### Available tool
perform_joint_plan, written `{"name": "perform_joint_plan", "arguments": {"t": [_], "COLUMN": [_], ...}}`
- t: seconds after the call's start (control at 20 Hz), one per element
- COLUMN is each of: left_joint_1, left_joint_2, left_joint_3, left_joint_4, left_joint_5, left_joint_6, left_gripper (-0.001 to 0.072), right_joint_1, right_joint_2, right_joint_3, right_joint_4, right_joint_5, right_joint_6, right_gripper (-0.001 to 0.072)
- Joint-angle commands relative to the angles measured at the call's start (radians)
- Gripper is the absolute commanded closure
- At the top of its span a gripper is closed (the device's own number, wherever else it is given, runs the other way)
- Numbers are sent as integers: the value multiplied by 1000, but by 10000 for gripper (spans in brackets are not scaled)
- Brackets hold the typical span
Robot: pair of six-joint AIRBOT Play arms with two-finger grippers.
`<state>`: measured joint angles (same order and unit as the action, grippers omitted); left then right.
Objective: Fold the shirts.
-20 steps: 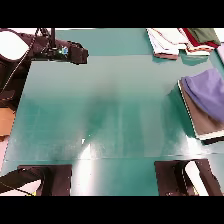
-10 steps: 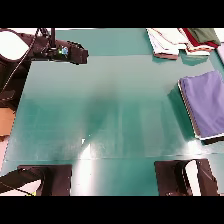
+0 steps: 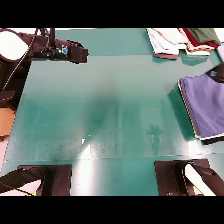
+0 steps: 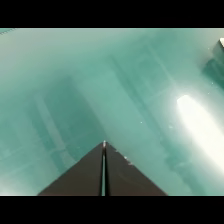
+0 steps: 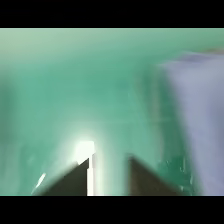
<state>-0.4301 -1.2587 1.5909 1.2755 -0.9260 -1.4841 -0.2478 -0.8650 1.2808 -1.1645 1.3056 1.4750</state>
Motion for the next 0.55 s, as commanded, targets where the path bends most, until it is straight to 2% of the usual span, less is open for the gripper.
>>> {"name": "perform_joint_plan", "arguments": {"t": [0.0,0.2,0.5], "left_joint_1": [1,1,1], "left_joint_2": [0,0,0], "left_joint_3": [0,0,0], "left_joint_4": [1,1,1], "left_joint_5": [2,2,2], "left_joint_6": [0,0,0], "left_gripper": [684,684,684], "right_joint_1": [234,343,348], "right_joint_2": [-98,-164,-184], "right_joint_3": [76,124,133], "right_joint_4": [8,10,12], "right_joint_5": [-2,-40,-42], "right_joint_6": [-19,-20,-20], "right_gripper": [697,696,696]}}
